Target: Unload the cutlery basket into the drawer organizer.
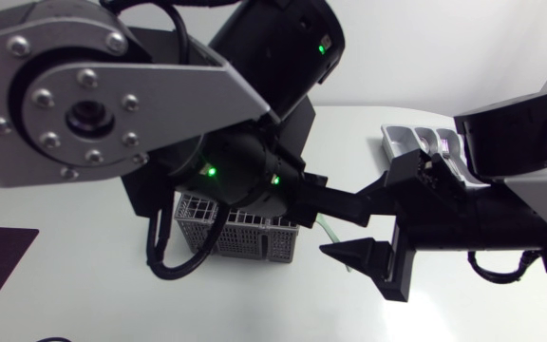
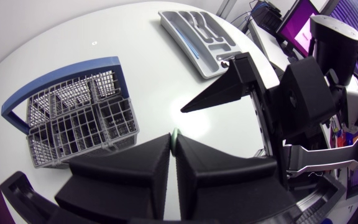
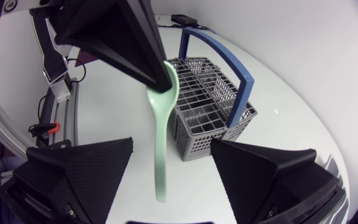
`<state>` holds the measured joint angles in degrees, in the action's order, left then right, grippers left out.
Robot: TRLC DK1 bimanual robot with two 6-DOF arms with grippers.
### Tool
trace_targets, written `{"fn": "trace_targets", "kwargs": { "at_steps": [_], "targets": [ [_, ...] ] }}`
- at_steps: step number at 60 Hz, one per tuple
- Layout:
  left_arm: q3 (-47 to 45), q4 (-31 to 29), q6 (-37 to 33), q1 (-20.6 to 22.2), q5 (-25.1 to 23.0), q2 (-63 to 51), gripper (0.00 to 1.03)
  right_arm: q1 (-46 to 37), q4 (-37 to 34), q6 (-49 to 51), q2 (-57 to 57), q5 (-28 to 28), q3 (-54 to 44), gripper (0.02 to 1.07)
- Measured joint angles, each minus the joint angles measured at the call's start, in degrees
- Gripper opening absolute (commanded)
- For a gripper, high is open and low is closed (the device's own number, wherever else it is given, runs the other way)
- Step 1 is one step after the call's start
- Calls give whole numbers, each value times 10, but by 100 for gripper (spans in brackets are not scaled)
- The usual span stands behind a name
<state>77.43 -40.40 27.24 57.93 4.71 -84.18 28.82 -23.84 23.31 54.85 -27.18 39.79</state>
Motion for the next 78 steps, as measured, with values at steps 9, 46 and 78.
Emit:
{"fn": "trace_targets", "kwargs": {
  "at_steps": [9, 46, 78],
  "targets": [
    [0, 0, 2, 0, -4, 0, 7, 0, 13, -4, 18, 4, 10, 59],
    [0, 4, 15, -8, -28, -3, 34, 27, 13, -4, 20, 10, 12, 8],
    [30, 30, 58, -86, -79, -1, 98, 10, -46, 33, 19, -12, 11, 8]
  ]
}}
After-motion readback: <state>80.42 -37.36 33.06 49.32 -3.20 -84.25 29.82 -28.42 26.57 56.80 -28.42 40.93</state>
